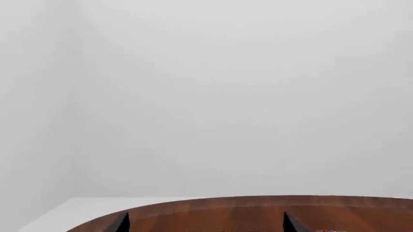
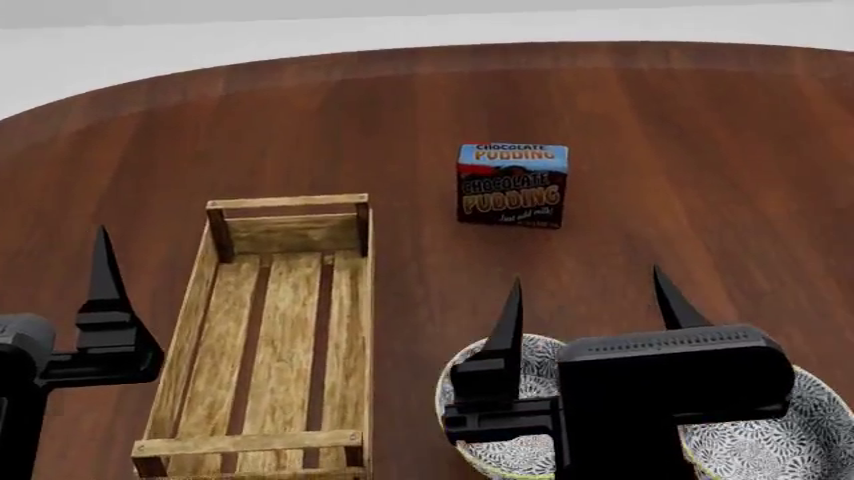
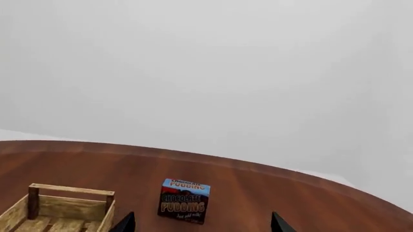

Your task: Stack the left bowl on the right bowl and place them in the tray.

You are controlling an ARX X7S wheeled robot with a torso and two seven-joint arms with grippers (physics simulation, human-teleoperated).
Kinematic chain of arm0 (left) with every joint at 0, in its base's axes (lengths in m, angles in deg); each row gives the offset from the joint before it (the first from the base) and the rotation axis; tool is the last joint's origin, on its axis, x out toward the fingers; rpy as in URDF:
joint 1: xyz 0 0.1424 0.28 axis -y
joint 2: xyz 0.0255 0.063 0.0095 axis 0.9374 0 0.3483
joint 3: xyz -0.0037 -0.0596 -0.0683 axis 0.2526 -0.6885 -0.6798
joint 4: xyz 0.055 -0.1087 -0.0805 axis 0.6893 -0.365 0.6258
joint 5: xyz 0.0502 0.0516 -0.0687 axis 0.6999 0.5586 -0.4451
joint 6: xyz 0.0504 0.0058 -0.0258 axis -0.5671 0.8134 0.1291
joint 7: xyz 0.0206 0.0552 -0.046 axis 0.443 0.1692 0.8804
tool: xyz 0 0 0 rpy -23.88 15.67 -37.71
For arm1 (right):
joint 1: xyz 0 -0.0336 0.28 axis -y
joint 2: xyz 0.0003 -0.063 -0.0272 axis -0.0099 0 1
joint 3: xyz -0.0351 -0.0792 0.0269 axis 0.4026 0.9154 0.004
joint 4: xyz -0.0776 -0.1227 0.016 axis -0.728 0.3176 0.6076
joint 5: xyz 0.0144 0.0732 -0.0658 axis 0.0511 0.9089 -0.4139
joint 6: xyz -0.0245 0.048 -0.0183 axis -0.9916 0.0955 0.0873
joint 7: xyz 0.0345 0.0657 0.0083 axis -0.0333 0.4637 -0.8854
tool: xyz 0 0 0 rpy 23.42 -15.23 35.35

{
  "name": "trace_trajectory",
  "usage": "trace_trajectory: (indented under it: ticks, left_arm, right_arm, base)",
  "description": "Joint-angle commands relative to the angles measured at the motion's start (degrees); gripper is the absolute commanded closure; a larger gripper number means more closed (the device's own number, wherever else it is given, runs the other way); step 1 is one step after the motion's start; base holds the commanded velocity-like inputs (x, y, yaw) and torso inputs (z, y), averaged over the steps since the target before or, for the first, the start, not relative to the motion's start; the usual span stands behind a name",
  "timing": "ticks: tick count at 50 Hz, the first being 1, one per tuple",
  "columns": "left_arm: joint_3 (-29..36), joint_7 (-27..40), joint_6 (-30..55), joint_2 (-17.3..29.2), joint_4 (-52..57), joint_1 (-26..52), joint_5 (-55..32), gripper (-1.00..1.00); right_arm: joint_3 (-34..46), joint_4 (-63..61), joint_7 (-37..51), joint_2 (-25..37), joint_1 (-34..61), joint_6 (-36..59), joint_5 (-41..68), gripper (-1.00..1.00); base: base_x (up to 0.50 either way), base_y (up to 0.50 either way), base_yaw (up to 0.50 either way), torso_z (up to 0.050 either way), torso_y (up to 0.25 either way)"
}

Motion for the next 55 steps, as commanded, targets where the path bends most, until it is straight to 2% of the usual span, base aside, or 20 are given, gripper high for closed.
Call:
trace_trajectory:
  ticks: [1, 14, 52, 55]
  left_arm:
    - [-1.3, -0.5, -2.4, 0.2, 1.0, -1.1, -2.1, -1.00]
    - [-1.0, -0.5, -3.8, 1.0, 0.5, -1.6, -2.1, -1.00]
    - [-0.3, -0.5, -4.6, 2.2, 1.1, -2.3, -3.6, -1.00]
    - [-0.4, -0.3, -4.6, 2.2, 0.9, -2.2, -3.6, -1.00]
  right_arm:
    - [0.6, 0.7, -0.3, 0.2, 0.7, 1.1, 0.6, -1.00]
    - [2.3, 0.1, 0.0, 1.1, 0.9, 1.1, -0.1, -1.00]
    - [1.3, 0.6, -0.5, 1.0, 0.8, 0.0, 2.7, -1.00]
    - [1.5, 0.4, -0.5, 1.1, 0.7, -0.1, 2.6, -1.00]
  base:
    - [-0.06, -0.36, 0.00, 0.000, 0.000]
    - [0.02, 0.00, 0.00, 0.000, 0.000]
    - [0.50, -0.05, 0.00, 0.000, 0.001]
    - [-0.02, 0.00, 0.00, 0.000, 0.000]
